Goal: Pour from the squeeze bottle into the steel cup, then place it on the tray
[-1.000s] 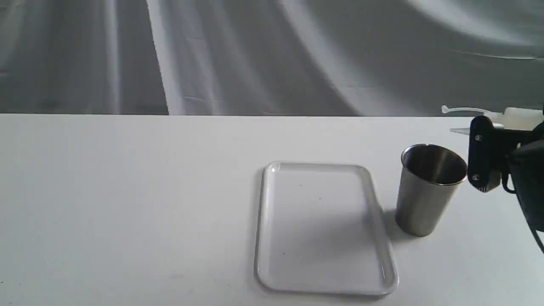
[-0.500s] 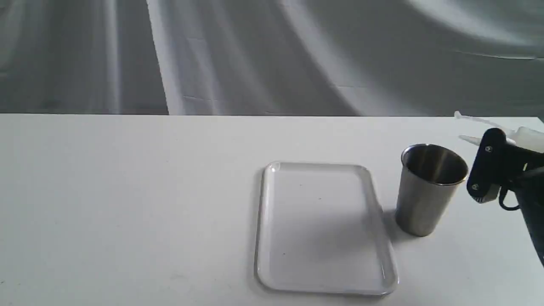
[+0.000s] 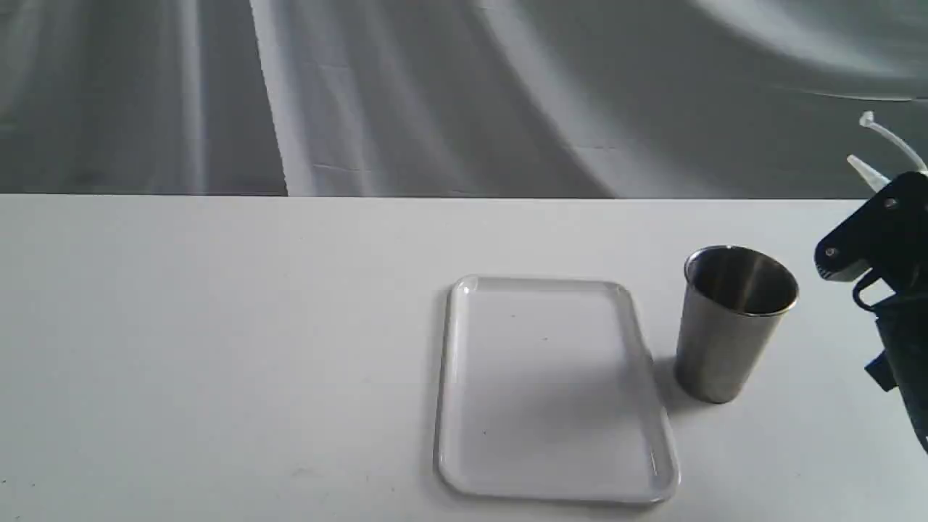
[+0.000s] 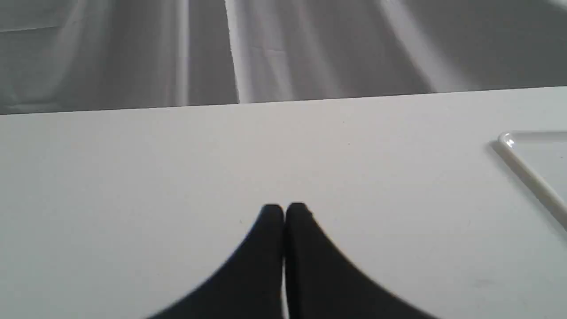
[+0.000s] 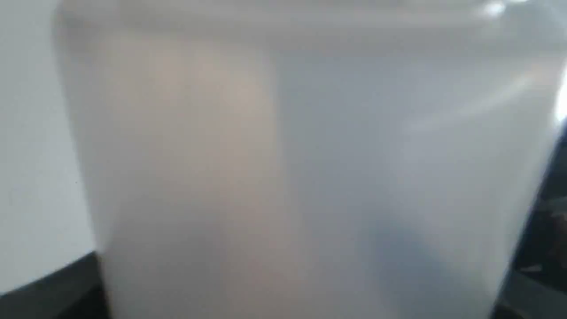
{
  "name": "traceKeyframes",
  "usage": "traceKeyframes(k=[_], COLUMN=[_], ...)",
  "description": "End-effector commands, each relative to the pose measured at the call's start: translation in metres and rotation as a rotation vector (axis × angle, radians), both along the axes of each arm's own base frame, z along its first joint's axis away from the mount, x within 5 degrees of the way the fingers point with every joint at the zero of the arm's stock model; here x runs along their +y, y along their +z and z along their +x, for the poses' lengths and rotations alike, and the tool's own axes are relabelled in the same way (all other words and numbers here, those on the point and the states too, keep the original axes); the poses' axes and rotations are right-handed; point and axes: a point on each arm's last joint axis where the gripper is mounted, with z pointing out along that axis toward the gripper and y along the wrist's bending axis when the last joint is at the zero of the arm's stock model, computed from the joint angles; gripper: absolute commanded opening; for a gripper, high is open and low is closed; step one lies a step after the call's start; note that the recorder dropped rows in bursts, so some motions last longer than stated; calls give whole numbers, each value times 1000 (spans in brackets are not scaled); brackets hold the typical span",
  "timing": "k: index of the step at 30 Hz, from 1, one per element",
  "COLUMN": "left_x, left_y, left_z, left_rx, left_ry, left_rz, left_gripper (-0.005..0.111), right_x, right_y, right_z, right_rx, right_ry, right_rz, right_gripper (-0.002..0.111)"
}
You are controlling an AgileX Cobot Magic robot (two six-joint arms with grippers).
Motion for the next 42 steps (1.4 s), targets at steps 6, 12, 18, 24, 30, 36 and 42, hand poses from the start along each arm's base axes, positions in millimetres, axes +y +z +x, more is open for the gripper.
traceKeyframes(k=[6, 12, 18, 24, 30, 36, 42], left_x=[0, 0, 0, 0, 0, 0, 0], left_y=[-1, -1, -1, -1, -1, -1, -1], left_z=[0, 0, 0, 0, 0, 0, 0], left_rx=[-6, -6, -6, -6, -6, -6, -6], left_ry=[2, 2, 2, 2, 2, 2, 2], left_rz=[-3, -6, -6, -3, -3, -6, -6], left_gripper=[0, 0, 0, 0, 0, 0, 0], right_x=[-3, 1, 9, 20, 30, 50, 73], right_y=[43, 79, 110, 136, 144, 144, 160], right_z=[-15, -32, -51, -70, -84, -85, -86], right_rx=[-342, -517, -652, -731, -763, -596, -609], right_ry=[-76, 1, 121, 291, 347, 621, 1007], right_rz=[133, 274, 438, 590, 784, 747, 590], right_gripper=[0, 0, 0, 0, 0, 0, 0])
